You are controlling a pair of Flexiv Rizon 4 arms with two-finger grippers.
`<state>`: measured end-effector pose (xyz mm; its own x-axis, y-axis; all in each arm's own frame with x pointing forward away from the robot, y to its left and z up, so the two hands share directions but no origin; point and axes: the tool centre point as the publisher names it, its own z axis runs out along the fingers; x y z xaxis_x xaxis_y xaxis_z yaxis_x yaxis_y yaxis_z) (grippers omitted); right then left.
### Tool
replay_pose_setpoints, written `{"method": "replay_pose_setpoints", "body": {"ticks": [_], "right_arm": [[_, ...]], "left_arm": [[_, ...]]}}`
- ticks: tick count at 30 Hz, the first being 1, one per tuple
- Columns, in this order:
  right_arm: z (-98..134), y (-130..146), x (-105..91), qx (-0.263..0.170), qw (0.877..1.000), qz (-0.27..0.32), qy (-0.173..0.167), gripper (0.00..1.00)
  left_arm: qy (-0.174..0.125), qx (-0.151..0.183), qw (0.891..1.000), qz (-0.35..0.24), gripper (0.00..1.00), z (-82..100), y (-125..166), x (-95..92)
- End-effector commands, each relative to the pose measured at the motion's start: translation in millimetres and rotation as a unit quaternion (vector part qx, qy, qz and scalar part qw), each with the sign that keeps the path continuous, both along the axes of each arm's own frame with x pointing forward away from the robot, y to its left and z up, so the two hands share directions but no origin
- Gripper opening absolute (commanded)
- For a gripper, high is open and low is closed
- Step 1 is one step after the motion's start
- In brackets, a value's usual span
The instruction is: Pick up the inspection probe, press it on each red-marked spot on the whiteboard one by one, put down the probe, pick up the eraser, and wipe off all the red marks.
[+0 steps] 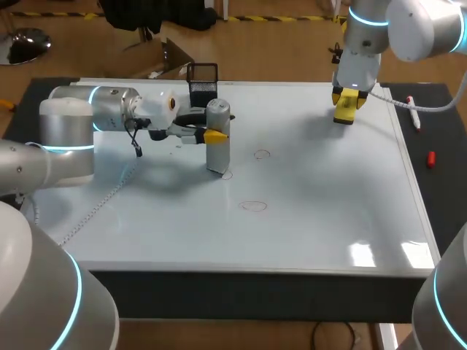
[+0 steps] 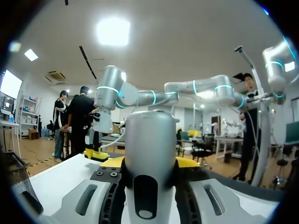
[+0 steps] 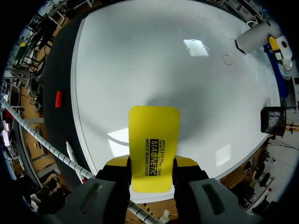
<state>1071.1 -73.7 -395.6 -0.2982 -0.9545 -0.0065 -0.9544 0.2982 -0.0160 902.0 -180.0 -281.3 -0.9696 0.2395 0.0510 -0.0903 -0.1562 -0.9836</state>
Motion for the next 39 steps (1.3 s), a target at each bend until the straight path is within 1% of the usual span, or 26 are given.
{"method": "replay_pose_setpoints", "body": {"ticks": [1, 5, 11, 15, 19, 23, 24, 29, 39], "right_arm": [[1.8, -0.7, -0.1, -0.002, 1.0, 0.001, 0.0, 0.0], [1.8, -0.7, -0.1, -0.002, 1.0, 0.001, 0.0, 0.0], [1.8, -0.7, -0.1, -0.002, 1.0, 0.001, 0.0, 0.0], [1.8, -0.7, -0.1, -0.002, 1.0, 0.001, 0.0, 0.0], [1.8, -0.7, -0.1, -0.002, 1.0, 0.001, 0.0, 0.0], [1.8, -0.7, -0.1, -0.002, 1.0, 0.001, 0.0, 0.0], [1.8, -0.7, -0.1, -0.002, 1.0, 0.001, 0.0, 0.0], [1.8, -0.7, -0.1, -0.002, 1.0, 0.001, 0.0, 0.0], [1.8, -0.7, -0.1, -0.002, 1.0, 0.001, 0.0, 0.0]], "left_arm": [[-0.004, 0.006, 1.0, 0.01, 0.0, 10.2, 3.0, -2.1], [-0.005, 0.003, 1.0, 0.02, 0.0, 14.6, 8.9, 2.9], [-0.012, 0.004, 0.999, 0.04, 0.0, 23.9, 24.5, 15.7], [-0.022, 0.007, 0.998, 0.058, 0.0, 30.7, 39.6, 27.8], [-0.024, 0.004, 0.997, 0.08, 0.0, 36.0, 55.9, 39.0], [-0.027, 0.006, 0.995, 0.101, 0.0, 38.6, 73.9, 56.1], [-0.028, 0.011, 0.994, 0.106, 0.0, 39.3, 78.7, 60.2], [-0.027, 0.016, 0.99, 0.136, 0.0, 39.0, 102.9, 80.3], [-0.023, -0.002, 0.982, 0.186, 0.0, 35.6, 149.0, 110.3]]}}
